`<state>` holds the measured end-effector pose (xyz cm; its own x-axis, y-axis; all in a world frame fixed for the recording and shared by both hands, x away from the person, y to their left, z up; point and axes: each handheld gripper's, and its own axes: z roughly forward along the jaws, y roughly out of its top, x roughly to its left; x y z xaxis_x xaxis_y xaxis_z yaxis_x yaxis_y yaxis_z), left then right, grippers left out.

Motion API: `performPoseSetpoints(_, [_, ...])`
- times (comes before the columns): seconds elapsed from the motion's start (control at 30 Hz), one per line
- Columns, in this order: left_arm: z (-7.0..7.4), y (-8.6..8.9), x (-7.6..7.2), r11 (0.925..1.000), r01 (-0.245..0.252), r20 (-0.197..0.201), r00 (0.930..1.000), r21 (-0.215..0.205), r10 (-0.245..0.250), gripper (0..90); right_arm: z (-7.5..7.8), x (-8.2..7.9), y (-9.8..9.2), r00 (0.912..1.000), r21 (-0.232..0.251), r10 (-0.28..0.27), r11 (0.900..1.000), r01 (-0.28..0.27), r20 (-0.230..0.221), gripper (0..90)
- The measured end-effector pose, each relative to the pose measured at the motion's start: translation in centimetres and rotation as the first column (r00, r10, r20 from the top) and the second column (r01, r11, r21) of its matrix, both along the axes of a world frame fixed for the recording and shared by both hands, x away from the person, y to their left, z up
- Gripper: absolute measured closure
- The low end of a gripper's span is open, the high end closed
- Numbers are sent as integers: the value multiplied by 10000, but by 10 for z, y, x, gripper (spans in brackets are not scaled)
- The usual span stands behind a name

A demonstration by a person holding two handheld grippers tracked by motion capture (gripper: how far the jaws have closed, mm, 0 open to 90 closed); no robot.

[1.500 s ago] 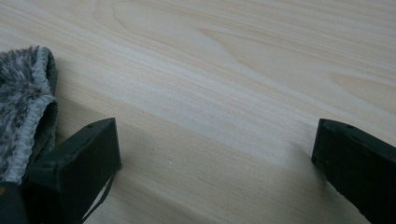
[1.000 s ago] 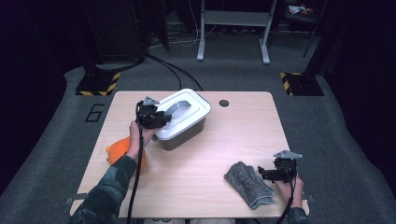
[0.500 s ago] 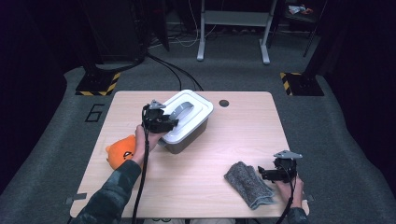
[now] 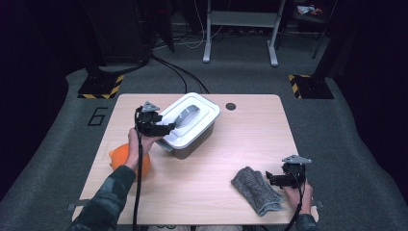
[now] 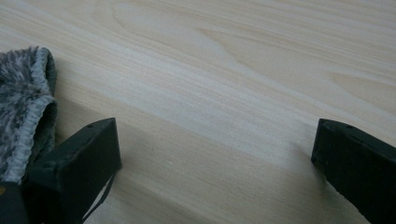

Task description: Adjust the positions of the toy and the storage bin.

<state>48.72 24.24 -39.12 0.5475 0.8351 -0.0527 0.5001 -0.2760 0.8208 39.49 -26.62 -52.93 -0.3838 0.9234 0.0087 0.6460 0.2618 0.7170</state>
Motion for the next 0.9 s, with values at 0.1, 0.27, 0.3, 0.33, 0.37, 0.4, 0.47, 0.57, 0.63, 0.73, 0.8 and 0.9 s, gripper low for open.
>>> performPoseSetpoints(0.1, [-2,13,2,9997,-202,-129,9997,102,204,281,0,0,0,10000,0,-3,10000,3,0,4])
performPoseSetpoints(0.27, [-7,25,5,9980,-629,-200,9978,27,630,274,0,0,0,10000,-3,-4,10000,4,-3,4])
performPoseSetpoints(0.3, [-8,27,6,9972,-751,-270,9968,-5,750,274,0,0,0,10000,0,-4,10000,4,-1,4])
performPoseSetpoints(0.33, [-9,29,7,9972,-742,-297,9968,-6,742,274,0,0,0,10000,-1,-5,10000,5,0,4])
performPoseSetpoints(0.37, [-11,31,8,9971,-765,-331,9965,-48,763,273,0,0,0,10000,-2,-3,10000,3,2,4])
performPoseSetpoints(0.4, [-12,31,8,9969,-792,-370,9962,13,792,278,0,0,0,10000,1,-7,10000,7,0,4])
performPoseSetpoints(0.47, [-16,33,10,9970,-773,-514,9957,-38,770,282,0,0,0,10000,0,-7,10000,7,3,4])
performPoseSetpoints(0.57, [-18,33,11,9971,-724,-593,9957,-245,708,287,0,0,0,10000,3,-7,10000,7,1,4])
performPoseSetpoints(0.63, [-19,31,11,9974,-618,-655,9961,-363,593,306,0,0,0,10000,3,-6,10000,6,1,4])
performPoseSetpoints(0.73, [-18,26,9,9982,-533,-664,9965,-279,514,313,0,0,0,10000,3,-6,10000,6,0,4])
performPoseSetpoints(0.8, [-17,25,8,9981,-547,-643,9965,-269,529,309,0,0,0,10000,2,-7,10000,7,-1,4])
performPoseSetpoints(0.9, [-18,26,6,9976,-483,-842,9955,-497,440,318,0,0,0,10000,2,-7,10000,7,1,4])
